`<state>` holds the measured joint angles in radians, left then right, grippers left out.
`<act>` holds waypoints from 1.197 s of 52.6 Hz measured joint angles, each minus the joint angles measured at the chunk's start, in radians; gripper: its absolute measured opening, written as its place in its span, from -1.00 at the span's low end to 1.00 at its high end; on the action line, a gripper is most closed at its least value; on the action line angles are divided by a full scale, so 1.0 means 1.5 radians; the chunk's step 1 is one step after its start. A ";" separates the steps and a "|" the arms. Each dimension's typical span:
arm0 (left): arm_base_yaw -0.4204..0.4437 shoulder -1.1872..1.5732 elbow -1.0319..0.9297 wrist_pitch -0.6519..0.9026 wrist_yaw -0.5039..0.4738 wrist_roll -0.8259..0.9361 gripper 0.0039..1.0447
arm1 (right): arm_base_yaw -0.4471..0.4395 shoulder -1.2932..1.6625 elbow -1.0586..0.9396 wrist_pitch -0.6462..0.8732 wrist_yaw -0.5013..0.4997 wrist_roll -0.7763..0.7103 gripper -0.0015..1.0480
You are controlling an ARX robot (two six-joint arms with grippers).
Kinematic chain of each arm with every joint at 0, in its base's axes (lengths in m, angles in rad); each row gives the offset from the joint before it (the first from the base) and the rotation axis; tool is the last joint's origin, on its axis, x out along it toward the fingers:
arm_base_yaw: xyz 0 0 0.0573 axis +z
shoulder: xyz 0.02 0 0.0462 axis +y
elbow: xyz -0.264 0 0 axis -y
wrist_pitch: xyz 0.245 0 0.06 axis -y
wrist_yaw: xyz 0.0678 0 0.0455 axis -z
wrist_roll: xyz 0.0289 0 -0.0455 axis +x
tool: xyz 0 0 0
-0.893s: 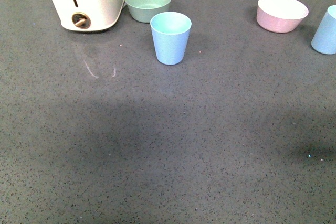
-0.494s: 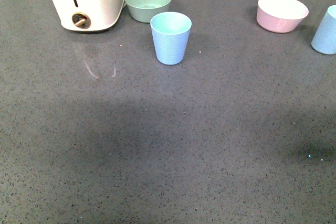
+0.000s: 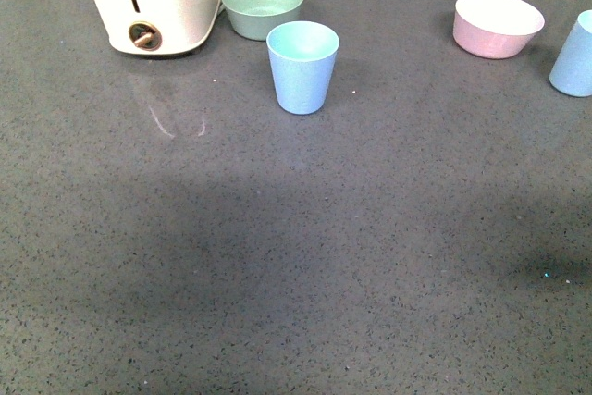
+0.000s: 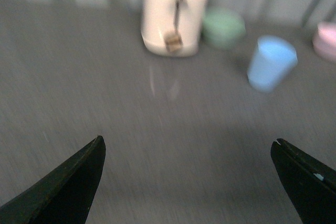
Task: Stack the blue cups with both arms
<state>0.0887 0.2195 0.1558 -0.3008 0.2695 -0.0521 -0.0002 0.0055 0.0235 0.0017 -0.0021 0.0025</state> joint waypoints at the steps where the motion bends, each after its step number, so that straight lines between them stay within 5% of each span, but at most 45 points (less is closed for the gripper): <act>1: 0.011 0.043 0.021 -0.026 0.028 -0.001 0.84 | 0.000 0.000 0.000 0.000 0.000 0.000 0.83; 8: 0.023 0.324 0.156 0.050 0.090 -0.012 0.84 | 0.000 0.000 0.000 0.000 0.001 0.000 0.83; 17: -0.079 0.548 0.292 0.126 0.061 -0.032 0.84 | 0.000 0.000 0.000 0.000 0.001 0.000 0.83; 36: -0.252 0.858 0.536 0.127 0.020 -0.065 0.84 | 0.000 0.000 0.000 0.000 0.001 0.000 0.83; 49: -0.300 1.061 0.743 0.071 -0.047 -0.094 0.84 | 0.000 0.000 0.000 0.000 0.001 0.000 0.83; 63: -0.328 1.140 0.829 0.044 -0.091 -0.123 0.84 | 0.000 0.000 0.000 0.000 0.001 0.000 0.83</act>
<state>-0.4038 1.9297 1.3991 -0.2352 0.1333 -0.2367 -0.0002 0.0051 0.0235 0.0017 -0.0002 0.0025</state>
